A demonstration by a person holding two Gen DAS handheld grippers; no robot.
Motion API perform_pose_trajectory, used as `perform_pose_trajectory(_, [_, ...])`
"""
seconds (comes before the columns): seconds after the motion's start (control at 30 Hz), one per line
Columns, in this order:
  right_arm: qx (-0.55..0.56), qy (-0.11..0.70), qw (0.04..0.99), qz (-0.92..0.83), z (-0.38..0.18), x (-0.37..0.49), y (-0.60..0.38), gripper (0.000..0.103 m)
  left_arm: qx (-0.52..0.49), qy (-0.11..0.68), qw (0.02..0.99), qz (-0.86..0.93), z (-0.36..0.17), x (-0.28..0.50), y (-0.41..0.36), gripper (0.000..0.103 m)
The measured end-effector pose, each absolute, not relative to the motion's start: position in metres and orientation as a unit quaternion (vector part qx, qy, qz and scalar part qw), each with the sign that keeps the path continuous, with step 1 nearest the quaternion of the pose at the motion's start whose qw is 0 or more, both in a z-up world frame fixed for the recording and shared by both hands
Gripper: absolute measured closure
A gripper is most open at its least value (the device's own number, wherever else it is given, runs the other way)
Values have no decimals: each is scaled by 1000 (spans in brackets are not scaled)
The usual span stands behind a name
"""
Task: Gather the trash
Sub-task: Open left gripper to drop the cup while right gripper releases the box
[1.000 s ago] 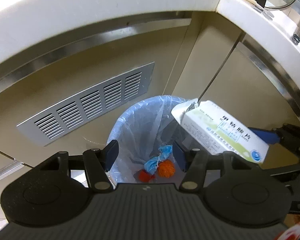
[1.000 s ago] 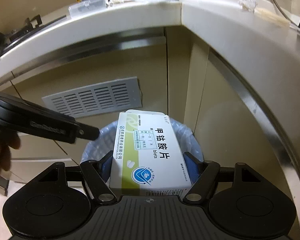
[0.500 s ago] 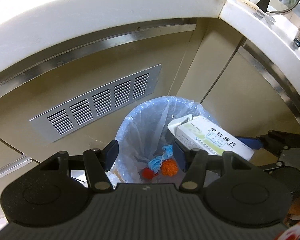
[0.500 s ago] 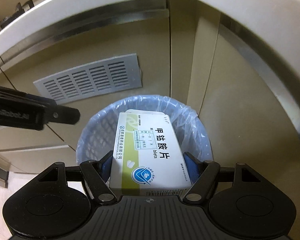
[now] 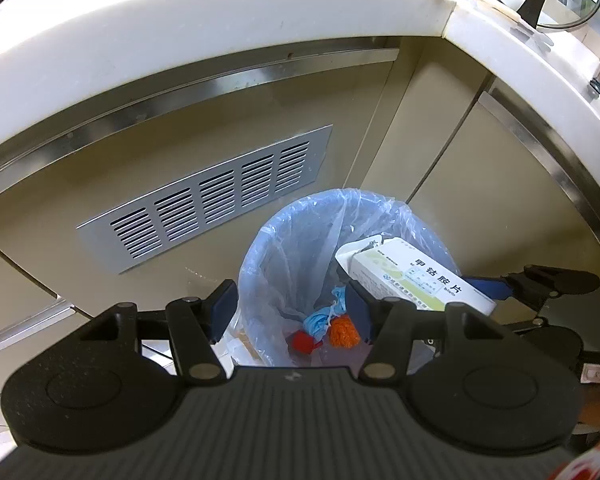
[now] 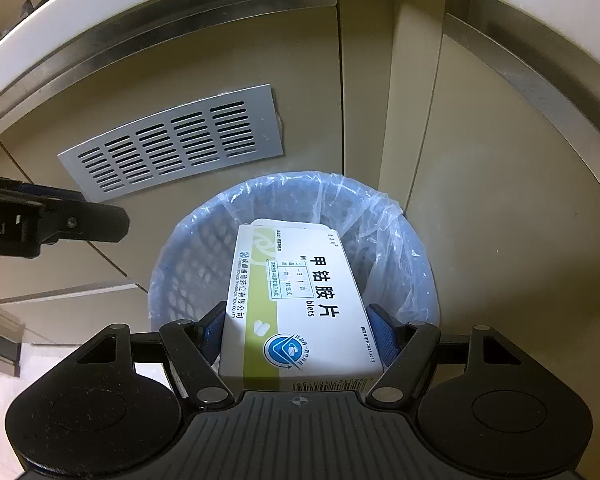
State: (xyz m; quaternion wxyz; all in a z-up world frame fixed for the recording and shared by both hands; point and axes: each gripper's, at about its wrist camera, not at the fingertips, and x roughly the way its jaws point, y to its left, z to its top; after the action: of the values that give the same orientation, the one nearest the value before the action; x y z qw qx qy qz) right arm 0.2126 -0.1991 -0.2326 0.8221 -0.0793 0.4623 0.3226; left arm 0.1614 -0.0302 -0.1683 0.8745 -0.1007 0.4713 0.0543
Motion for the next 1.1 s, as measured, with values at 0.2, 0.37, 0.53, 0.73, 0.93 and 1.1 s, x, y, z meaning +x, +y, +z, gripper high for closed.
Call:
perform_pose_trajectory(0.2, [-64,460,822,330,-233,216,-197,31,-101,469,876,54,-169,161,-30,47])
perform_pose_trajectory(0.37, [-60,465,818,334,-235,218,-194,31,-99,466,878,54,-167,160,-29,47])
perform_pose_trajectory(0.53, [-69,466,817,331,-233,215,-191,31,-101,463,879,56,-165,156,-28,47])
perform_pose_trajectory(0.73, [-73,468,817,329,-221,206,-191,31,-101,456,882,56,-157,152,-27,47])
perform_pose_trajectory(0.93, [-71,454,823,335,-190,195,-192,31,-101,442,890,50,-136,146,-27,47])
perform_pose_trajectory(1.1, [-55,432,836,333,-154,189,-196,31,-99,421,901,43,-109,143,-29,47])
